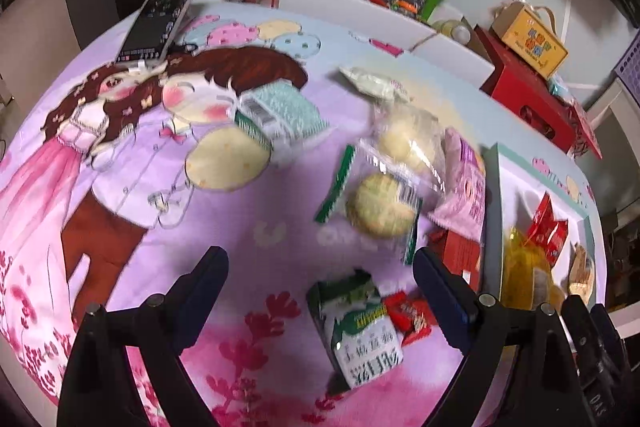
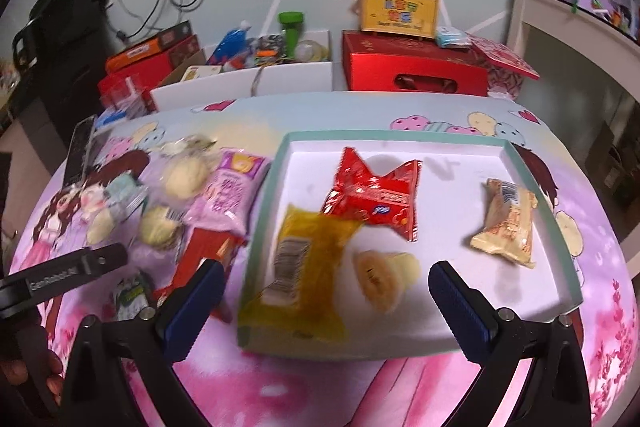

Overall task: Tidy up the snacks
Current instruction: 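Move both grippers back toward the green biscuit box in the pile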

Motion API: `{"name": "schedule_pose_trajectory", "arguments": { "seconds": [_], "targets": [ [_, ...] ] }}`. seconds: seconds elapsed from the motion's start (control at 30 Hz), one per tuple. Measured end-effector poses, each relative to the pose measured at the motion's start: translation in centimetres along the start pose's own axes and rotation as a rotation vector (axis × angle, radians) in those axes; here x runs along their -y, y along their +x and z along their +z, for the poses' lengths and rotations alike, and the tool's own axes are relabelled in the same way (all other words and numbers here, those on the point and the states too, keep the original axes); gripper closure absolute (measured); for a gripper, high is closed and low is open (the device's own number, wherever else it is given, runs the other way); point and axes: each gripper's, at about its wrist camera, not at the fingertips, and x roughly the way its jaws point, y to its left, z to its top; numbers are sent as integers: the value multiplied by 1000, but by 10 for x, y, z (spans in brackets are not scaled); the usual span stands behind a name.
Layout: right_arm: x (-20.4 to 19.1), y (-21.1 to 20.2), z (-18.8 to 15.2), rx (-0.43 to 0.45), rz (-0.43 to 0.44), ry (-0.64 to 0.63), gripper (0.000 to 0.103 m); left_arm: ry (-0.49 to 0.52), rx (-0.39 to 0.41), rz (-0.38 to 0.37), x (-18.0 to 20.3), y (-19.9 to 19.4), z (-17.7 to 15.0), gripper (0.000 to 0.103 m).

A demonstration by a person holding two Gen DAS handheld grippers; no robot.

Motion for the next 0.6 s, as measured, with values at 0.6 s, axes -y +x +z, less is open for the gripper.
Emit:
{"name": "schedule_pose_trajectory", "arguments": {
  "seconds": [0.6],
  "targets": [
    [-10, 2, -5, 7, 8, -29, 0, 64, -121, 14, 17, 27, -24, 32]
  ]
}}
